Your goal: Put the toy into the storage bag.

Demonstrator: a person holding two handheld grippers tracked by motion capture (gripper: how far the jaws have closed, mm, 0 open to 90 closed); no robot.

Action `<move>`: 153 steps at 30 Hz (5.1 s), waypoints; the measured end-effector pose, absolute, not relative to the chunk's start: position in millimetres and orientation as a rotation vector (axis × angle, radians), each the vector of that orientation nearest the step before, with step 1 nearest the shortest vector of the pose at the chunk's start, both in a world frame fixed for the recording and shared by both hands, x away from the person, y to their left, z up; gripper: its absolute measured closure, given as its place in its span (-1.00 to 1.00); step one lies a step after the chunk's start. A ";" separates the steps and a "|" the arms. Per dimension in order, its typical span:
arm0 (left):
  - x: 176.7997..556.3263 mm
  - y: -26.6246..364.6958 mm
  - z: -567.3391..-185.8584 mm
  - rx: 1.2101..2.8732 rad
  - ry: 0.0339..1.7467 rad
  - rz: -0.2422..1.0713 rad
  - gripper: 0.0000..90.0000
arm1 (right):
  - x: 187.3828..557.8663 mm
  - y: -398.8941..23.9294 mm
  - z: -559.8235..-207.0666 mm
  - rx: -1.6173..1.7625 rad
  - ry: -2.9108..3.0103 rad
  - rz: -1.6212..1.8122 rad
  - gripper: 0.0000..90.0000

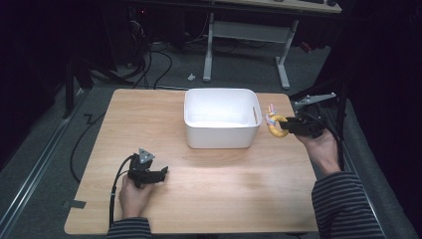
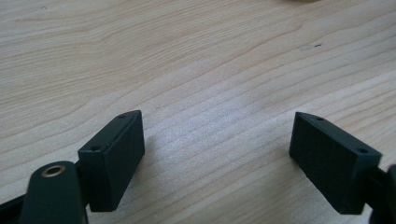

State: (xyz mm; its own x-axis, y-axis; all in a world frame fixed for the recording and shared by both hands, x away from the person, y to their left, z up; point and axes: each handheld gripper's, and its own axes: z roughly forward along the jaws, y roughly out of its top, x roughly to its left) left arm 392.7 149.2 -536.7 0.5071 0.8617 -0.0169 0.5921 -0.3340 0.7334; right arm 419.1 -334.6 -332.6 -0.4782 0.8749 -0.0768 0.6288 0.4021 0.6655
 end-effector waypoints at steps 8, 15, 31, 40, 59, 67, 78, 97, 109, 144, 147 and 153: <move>392.7 149.3 -536.6 2.057 1.185 0.496 -0.59 | 430.9 -318.9 -320.0 1.267 2.249 0.809 0.52; 392.8 149.3 -536.6 2.055 1.186 0.497 -0.59 | 440.1 -311.7 -312.2 1.281 2.246 0.809 0.52; 392.8 149.4 -536.6 2.055 1.186 0.498 -0.59 | 468.2 -287.1 -313.8 1.268 2.264 0.780 0.52; 392.8 149.4 -536.7 2.054 1.186 0.498 -0.59 | 480.7 -273.8 -320.6 1.281 2.278 0.751 0.52; 392.8 149.4 -536.6 2.056 1.186 0.498 -0.59 | 507.3 -247.0 -339.3 1.307 2.305 0.708 0.51; 392.8 149.4 -536.6 2.056 1.186 0.498 -0.59 | 513.0 -239.1 -348.8 1.311 2.327 0.678 0.51; 392.8 149.4 -536.6 2.056 1.186 0.498 -0.59 | 516.2 -230.1 -359.1 1.299 2.367 0.637 0.51; 392.9 149.4 -536.6 2.055 1.186 0.497 -0.59 | 516.1 -217.9 -370.6 1.271 2.440 0.583 0.51; 392.8 149.4 -536.7 2.054 1.186 0.497 -0.59 | 514.1 -210.1 -377.1 1.245 2.487 0.562 0.51; 392.8 149.4 -536.6 2.055 1.186 0.498 -0.59 | 475.9 -257.8 -343.5 1.216 2.320 0.753 0.08; 392.8 149.4 -536.6 2.055 1.186 0.498 -0.59 | 470.2 -266.8 -341.1 1.224 2.303 0.772 0.07; 392.8 149.4 -536.6 2.055 1.187 0.498 -0.59 | 455.6 -283.6 -334.1 1.240 2.254 0.829 0.05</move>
